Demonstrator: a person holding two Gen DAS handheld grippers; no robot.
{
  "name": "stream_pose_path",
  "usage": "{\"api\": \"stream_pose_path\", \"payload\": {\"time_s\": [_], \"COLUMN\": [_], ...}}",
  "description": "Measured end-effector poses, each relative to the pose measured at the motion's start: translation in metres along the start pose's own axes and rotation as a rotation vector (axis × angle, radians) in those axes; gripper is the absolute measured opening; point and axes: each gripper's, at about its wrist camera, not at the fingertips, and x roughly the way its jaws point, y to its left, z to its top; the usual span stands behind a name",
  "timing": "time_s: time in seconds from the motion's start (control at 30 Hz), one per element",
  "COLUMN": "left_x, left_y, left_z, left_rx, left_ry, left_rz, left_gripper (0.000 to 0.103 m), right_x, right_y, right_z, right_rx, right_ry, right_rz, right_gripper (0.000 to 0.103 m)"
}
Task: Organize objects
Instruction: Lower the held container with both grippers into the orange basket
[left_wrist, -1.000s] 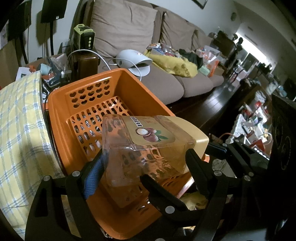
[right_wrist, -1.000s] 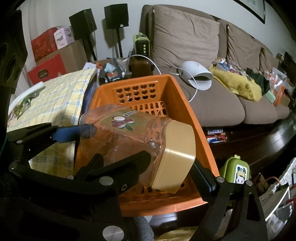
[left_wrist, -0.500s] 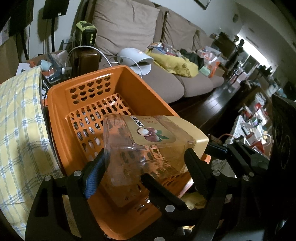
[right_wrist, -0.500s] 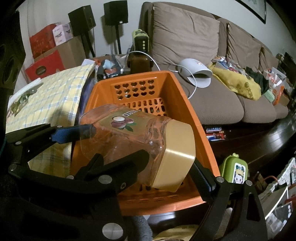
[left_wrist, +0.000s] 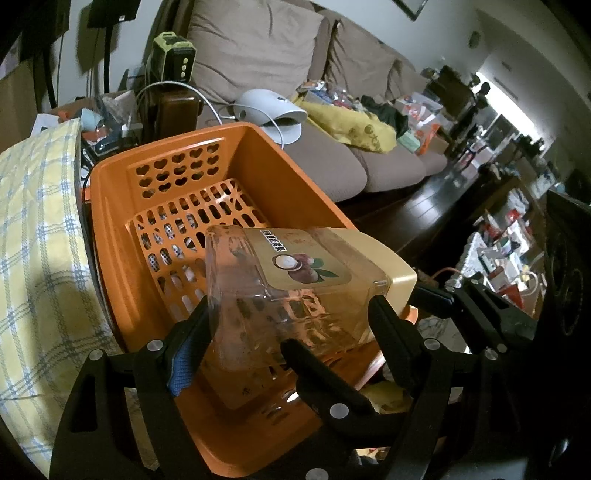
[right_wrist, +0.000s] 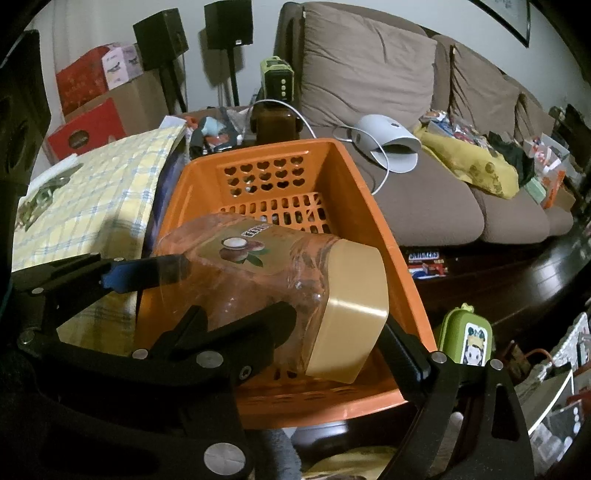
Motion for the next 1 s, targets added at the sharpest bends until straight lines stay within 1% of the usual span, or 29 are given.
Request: {"api": "stream_pose_path", "payload": {"time_s": [0.47,0.73,1.0], "left_x": [0.0051,0.0056,0.0097], "left_y": [0.0014,0.0058,0.0098], "left_z": [-0.0073,-0.006,-0.0083], "left_rx": [-0.026,-0.05,-0.074], "left_ry": [0.012,0.021,0.04], "left_rz": [-0.014,-0.023,-0.033], "left_gripper": [0.08,0.08,0.08], "right_x": [0.0029,0.0027,0.0077], "right_y": [-0.001,0.001,0.0028], "right_z": [-0.0032,-0.003,-0.0063], "right_rx": [-0.006,-0.013,-0.027], "right_ry": [0.015,0.017,0.041], "right_rz": [-0.006,-0.012,-0.016], "right_gripper": [0.092,0.092,0.092]}}
